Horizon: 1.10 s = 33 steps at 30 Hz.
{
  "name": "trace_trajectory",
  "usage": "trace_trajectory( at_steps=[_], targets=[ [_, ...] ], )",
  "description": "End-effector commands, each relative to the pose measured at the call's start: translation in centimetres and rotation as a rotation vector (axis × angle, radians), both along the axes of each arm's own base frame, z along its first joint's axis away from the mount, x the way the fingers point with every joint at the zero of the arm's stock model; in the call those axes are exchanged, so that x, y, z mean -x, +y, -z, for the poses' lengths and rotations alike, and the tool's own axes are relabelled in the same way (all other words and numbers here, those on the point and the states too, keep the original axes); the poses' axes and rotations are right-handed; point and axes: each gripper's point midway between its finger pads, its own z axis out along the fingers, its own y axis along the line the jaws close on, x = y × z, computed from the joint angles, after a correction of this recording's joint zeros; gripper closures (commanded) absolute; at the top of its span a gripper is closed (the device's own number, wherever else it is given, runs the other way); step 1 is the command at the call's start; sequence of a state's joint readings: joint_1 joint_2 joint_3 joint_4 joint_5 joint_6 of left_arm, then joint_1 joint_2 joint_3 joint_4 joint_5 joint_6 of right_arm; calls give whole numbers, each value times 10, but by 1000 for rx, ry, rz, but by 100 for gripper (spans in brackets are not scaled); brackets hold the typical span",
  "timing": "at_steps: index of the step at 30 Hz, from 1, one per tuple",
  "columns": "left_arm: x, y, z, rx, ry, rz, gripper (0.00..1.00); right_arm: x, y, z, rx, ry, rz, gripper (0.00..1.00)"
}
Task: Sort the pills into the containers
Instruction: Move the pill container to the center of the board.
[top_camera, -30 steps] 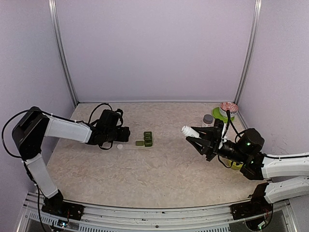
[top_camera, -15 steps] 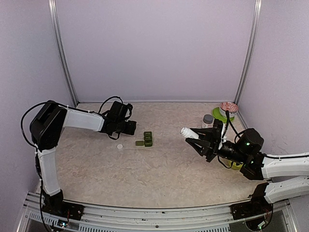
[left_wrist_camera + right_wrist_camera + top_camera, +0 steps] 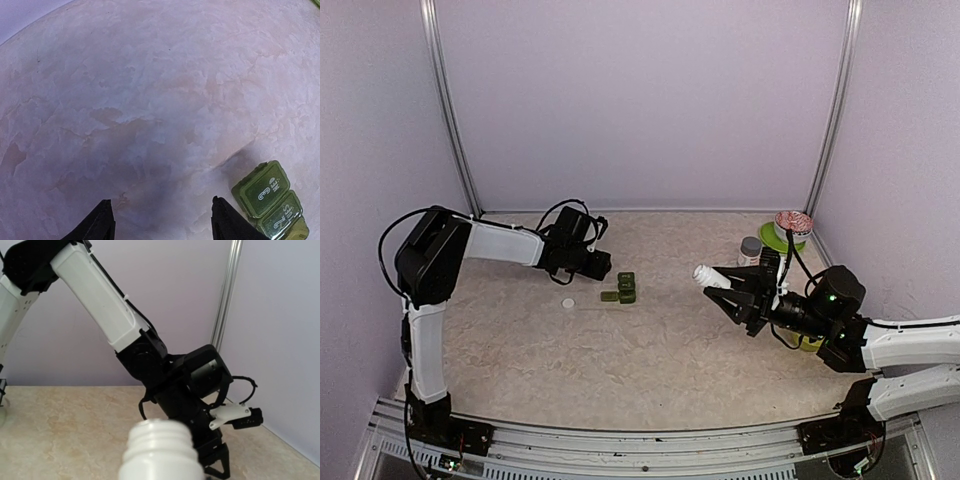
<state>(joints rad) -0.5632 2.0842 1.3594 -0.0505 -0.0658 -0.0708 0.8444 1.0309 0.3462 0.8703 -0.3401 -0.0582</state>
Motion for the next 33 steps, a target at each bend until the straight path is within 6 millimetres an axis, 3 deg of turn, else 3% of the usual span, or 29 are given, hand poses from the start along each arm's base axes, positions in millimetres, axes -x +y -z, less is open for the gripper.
trace_trajectory(
  at_steps=[1,22,33],
  targets=[
    [18,-7,23,-21,65,66,35,1,0,-4,-8,-3,-5,84],
    [59,-25,45,-4,167,129,41,-3,3,2,7,8,-2,84],
    [74,-49,43,27,168,187,41,-15,11,16,23,30,23,83]
  ],
)
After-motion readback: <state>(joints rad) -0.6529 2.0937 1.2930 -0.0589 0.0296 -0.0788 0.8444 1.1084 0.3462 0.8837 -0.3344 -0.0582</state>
